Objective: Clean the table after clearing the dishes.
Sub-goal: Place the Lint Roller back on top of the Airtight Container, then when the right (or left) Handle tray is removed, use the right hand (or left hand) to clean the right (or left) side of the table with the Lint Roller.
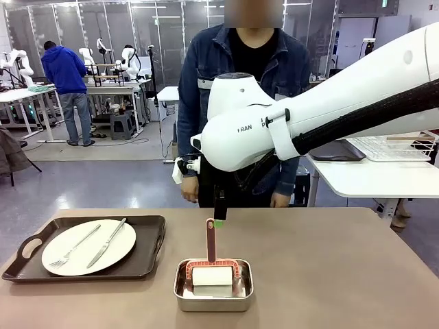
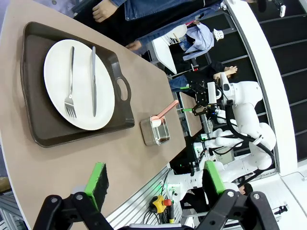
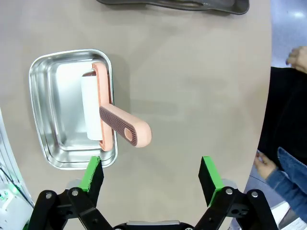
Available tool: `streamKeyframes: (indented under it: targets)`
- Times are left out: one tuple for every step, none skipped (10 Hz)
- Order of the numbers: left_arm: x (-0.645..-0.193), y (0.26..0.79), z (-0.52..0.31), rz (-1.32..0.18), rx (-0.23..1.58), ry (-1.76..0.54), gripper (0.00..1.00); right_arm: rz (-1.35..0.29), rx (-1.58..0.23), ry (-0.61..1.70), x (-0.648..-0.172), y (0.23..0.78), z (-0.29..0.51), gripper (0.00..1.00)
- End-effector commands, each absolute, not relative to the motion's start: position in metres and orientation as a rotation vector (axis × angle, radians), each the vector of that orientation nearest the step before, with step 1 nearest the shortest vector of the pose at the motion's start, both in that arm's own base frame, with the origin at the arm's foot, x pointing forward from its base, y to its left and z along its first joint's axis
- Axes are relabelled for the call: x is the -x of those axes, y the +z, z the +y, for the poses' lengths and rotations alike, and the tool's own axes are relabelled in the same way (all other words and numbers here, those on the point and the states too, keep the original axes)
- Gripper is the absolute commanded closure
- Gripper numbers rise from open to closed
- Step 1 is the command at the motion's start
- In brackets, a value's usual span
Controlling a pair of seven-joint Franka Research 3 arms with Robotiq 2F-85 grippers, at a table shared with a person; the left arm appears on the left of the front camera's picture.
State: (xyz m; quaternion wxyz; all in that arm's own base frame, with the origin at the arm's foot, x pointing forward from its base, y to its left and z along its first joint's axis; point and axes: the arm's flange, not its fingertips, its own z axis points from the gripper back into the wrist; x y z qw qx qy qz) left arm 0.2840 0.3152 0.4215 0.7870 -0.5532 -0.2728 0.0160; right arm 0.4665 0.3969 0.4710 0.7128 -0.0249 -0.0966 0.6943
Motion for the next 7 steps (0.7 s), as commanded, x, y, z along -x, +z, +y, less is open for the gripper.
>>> streamKeyframes:
  targets:
    - [-0.2804,0.4220,0.3162,-0.599,1.195,0.025,0.00,-0.227,0.050,1.543,-0.4678,0.4705,0.4013,0.00]
    - [-0.2804,0.4220,0.3162,-0.599,1.195,0.025,0.00,-0.227,0.050,1.543,-0.4678,0.4705,0.4013,0.00]
    - [-0.2804,0.4220,0.3162,-0.599,1.195,0.025,0.00,-0.227,0.050,1.543,-0.4678,0.4705,0.4013,0.00]
    - [-0.2804,0.4220,0.3162,-0.599,1.195,0.025,0.00,-0.227,0.050,1.543,-0.4678,0.4705,0.4013,0.00]
    - [-0.2804,0.4220,0.3162,-0.599,1.195,0.025,0.00,-0.227,0.050,1.543,-0.4678,0.4705,0.4013,0.00]
    - [-0.2804,0.4220,0.3162,-0.599,1.195,0.025,0.00,-0.227,0.050,1.543,-0.4678,0.4705,0.4013,0.00]
    - [-0.2804,0.4220,0.3162,-0.599,1.195,0.025,0.00,-0.227,0.050,1.543,-0.4678,0.4705,0.4013,0.00]
